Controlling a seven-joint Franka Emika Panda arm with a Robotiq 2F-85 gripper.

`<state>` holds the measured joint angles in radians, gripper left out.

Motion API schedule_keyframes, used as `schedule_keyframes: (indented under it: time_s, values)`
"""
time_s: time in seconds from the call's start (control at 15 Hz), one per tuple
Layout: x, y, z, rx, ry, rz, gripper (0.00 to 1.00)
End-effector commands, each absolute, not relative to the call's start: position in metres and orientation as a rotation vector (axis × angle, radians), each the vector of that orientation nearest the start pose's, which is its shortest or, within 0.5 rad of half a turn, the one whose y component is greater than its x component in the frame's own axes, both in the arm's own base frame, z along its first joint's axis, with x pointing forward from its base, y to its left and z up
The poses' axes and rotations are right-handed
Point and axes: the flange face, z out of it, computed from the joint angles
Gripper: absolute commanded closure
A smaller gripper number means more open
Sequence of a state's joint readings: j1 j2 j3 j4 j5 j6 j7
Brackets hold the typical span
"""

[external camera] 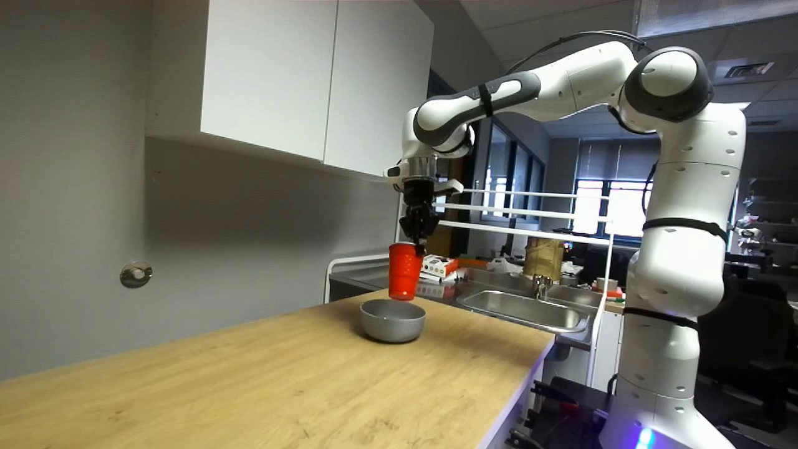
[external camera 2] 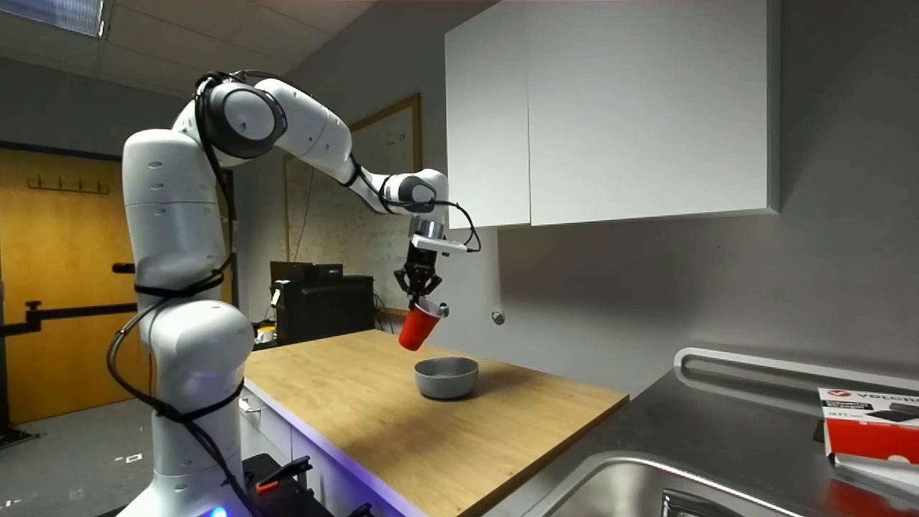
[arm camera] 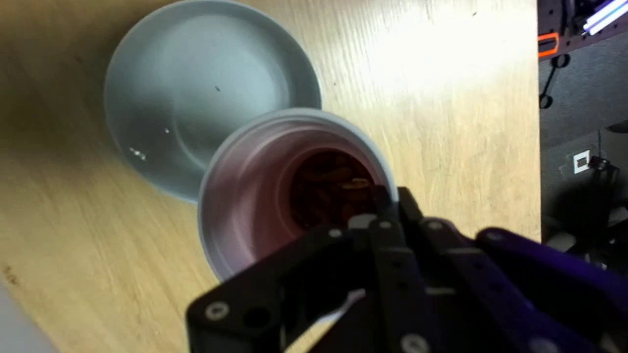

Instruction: Pour the things in the cup into the bowl

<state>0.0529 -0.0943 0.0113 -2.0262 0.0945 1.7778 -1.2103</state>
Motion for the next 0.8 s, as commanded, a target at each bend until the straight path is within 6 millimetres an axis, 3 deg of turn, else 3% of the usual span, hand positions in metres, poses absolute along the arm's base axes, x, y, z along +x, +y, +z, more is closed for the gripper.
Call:
schedule_keyframes:
  time_s: [0.0,0.27,0.4,0.53,0.73]
  values:
    - [0.545,0.035,0.492,-2.336,-1.812,0.014,0.97]
    - [0.574,0.058,0.483,-2.245,-1.807,-0.027,0.97]
    - [0.592,0.065,0.469,-2.196,-1.781,-0.047,0.97]
    - [0.607,0.065,0.455,-2.155,-1.748,-0.055,0.97]
    - [0.628,0.043,0.428,-2.085,-1.656,-0.058,0.97]
